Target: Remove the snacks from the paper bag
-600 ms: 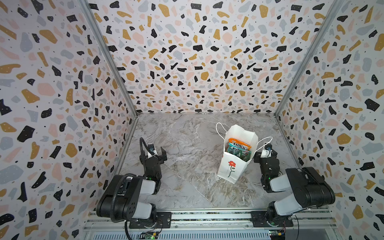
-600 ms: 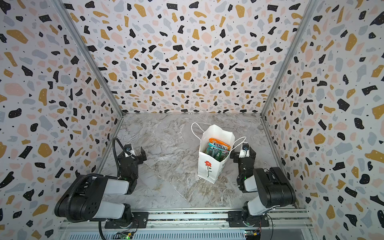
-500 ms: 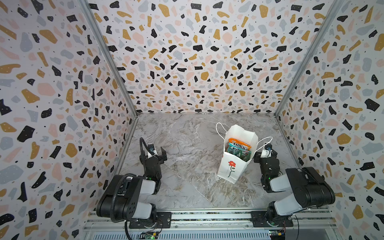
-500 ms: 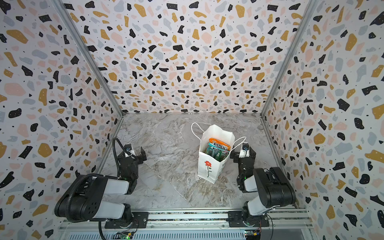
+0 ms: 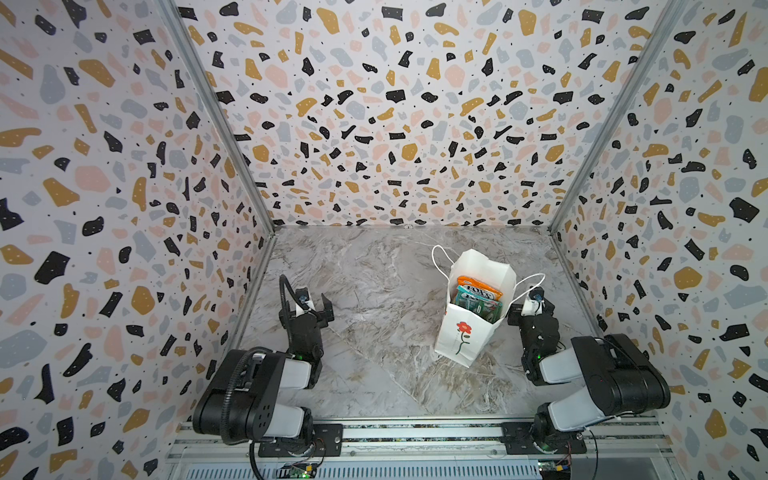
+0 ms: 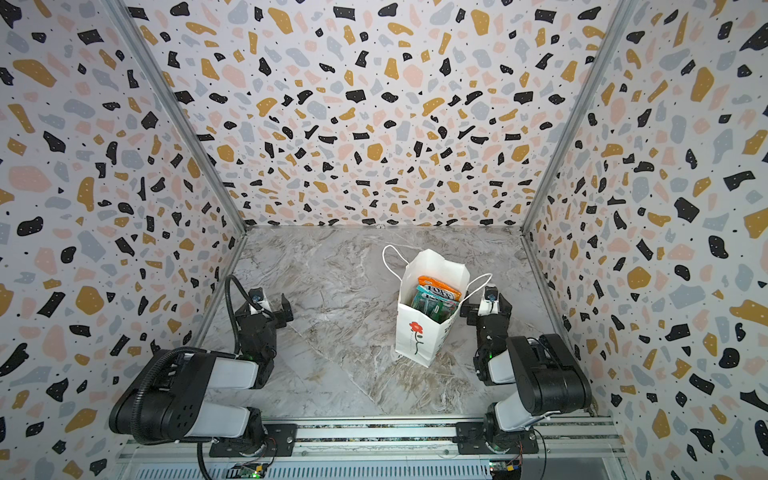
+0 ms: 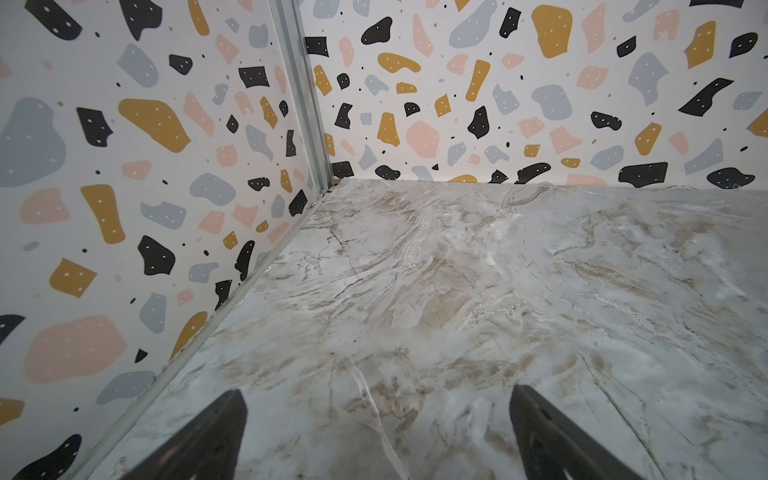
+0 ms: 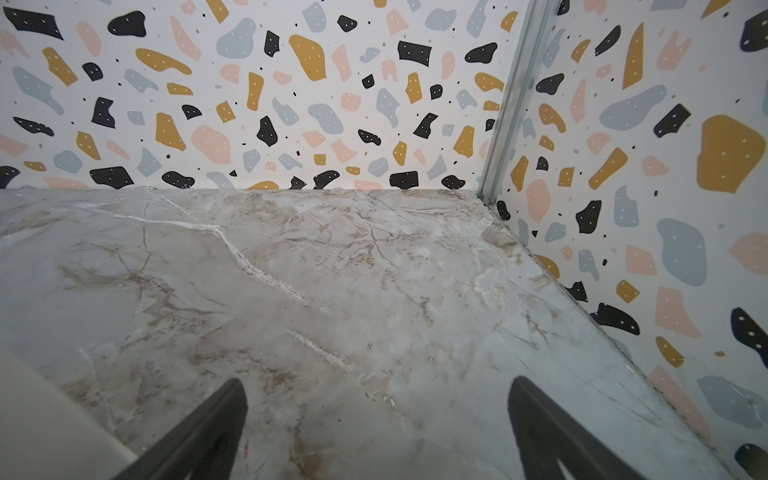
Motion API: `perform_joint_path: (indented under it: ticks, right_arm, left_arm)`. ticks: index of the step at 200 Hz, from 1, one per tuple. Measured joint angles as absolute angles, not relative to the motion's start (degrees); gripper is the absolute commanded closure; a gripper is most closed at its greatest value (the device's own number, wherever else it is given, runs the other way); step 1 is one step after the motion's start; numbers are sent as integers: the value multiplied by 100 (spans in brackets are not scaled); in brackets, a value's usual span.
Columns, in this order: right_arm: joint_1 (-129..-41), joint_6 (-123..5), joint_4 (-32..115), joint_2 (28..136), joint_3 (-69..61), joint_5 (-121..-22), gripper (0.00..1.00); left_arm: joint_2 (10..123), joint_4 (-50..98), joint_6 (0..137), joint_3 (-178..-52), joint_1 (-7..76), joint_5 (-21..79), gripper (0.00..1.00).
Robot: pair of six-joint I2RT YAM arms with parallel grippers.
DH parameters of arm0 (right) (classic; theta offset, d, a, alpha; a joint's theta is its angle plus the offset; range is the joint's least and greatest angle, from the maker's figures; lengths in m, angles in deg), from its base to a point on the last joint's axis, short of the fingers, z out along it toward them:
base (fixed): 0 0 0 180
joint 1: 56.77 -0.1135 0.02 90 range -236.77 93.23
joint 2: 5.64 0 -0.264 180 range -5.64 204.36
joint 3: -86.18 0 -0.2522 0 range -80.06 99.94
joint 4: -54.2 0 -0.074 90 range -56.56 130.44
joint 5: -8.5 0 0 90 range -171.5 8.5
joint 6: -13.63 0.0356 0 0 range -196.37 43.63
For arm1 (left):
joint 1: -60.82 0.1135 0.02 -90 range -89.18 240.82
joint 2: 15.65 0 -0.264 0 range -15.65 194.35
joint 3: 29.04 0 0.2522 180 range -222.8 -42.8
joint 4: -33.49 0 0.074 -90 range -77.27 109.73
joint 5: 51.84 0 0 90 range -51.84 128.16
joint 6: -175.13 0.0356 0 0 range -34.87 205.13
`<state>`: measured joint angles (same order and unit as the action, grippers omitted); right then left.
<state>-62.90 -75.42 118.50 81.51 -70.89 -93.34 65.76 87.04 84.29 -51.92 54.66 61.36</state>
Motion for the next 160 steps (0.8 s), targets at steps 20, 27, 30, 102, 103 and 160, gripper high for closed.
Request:
perform_joint_path:
  ticks: [20, 27, 30, 102, 103, 160]
  right_arm:
    - [-6290, -7542, 11850, 8151, -7089, -9334, 1]
    - [-6290, -7542, 11848, 8151, -7089, -9334, 1]
    - [-6290, -7542, 11850, 8151, -7089, -9334, 1]
    - [-6290, -7539, 11854, 8151, -7089, -9375, 1]
    - [-6290, -7539, 11856, 8151, -7089, -9380, 1]
    - [-6480, -7594, 12106, 7924, -7367, -9668, 1]
  left_arm:
    - [6576, 8704, 8431, -5192, 5466, 6138, 0]
    - [6576, 8704, 8429, -5192, 5466, 6138, 0]
    - [6576, 8704, 8431, -5192, 5466, 6138, 0]
    - [6576, 8704, 8429, -5192, 5466, 6141, 0]
    - [6576, 8704, 8429, -5192, 5466, 6143, 0]
    - [5785, 6747, 7935, -6224, 5466, 6689, 0]
